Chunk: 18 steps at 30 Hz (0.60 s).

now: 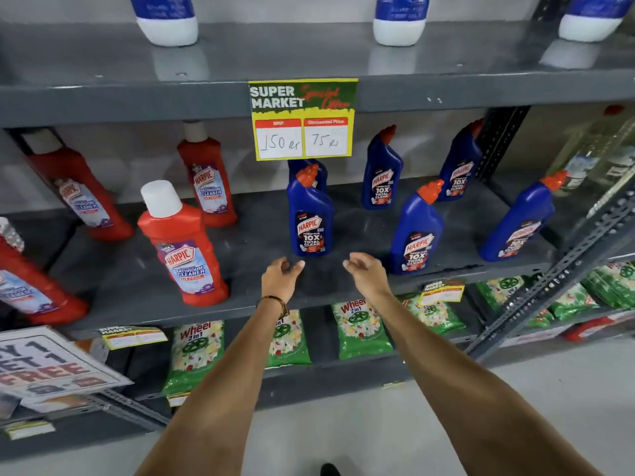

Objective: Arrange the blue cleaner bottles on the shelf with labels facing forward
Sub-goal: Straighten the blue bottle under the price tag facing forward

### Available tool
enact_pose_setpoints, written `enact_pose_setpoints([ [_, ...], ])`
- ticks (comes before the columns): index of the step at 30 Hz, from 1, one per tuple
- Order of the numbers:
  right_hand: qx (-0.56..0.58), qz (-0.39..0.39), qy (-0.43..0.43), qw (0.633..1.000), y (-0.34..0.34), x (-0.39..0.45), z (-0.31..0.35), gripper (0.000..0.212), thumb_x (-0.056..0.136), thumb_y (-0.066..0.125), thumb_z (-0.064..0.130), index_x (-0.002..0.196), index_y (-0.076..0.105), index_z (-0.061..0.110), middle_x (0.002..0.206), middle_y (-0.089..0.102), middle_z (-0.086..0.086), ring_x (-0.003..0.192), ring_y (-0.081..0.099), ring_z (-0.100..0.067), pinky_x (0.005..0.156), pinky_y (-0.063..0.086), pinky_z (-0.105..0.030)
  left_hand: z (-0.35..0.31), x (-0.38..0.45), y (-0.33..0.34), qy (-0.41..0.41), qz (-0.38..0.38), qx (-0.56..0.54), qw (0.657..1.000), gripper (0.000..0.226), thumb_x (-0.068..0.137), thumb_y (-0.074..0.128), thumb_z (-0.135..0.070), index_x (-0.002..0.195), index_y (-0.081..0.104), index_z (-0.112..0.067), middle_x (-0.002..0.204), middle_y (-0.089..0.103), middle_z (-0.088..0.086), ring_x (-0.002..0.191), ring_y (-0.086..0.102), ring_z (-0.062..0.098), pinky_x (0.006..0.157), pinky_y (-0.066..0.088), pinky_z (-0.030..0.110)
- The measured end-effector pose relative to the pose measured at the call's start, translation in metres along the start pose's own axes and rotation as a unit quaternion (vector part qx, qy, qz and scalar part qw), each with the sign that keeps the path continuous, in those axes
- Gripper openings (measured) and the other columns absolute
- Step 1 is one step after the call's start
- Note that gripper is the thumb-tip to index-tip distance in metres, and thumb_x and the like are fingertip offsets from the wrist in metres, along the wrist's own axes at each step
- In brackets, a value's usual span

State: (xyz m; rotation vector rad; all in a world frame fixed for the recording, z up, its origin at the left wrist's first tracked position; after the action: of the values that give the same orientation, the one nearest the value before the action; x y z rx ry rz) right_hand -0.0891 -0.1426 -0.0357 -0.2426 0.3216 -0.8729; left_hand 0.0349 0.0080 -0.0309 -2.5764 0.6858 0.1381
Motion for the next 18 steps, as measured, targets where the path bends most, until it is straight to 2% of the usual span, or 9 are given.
enact_pose_setpoints([
  [9,0.014,0.104,0.023,0.994,0.033,0.051,0.018,0.064,0.091,0.054,0.028,0.146,0.022,0.018,0.152,0.033,-0.009,0.138,0.034,-0.023,0.109,0.032,-0.035,-0.016,0.041,0.007,-0.001,0.034,-0.021,0.999,0.067,0.087,0.059,-0.032,0.143,0.028,-0.010,0.149,0.037,0.010,0.137,0.036,0.025,0.111,0.032,0.036],
  [14,0.040,0.135,-0.018,0.990,0.044,0.064,0.028,0.047,0.091,0.055,0.019,0.136,0.042,0.015,0.137,0.053,-0.007,0.120,0.051,-0.017,0.098,0.040,-0.028,-0.026,0.051,0.015,0.029,0.050,-0.037,0.998,0.041,0.092,0.050,-0.018,0.132,0.043,-0.010,0.134,0.054,0.010,0.124,0.050,0.026,0.103,0.039,0.035],
  [18,0.053,0.136,-0.014,0.989,0.047,0.068,0.026,0.041,0.091,0.054,0.018,0.131,0.047,0.013,0.131,0.057,-0.010,0.121,0.053,-0.022,0.102,0.043,-0.035,-0.023,0.051,0.018,0.014,0.027,-0.067,0.997,0.033,0.094,0.046,-0.014,0.126,0.045,-0.006,0.130,0.056,0.014,0.118,0.053,0.024,0.098,0.041,0.034],
])
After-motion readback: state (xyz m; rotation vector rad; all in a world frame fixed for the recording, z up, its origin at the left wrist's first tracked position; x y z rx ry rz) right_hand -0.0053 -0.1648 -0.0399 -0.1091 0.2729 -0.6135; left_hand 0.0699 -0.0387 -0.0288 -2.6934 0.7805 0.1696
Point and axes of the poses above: each hand's wrist, its own x-axis towards the middle knuckle, its own y-axis out of the palm, z = x × y, the point moved 6 cm from there along x, towards the middle knuckle
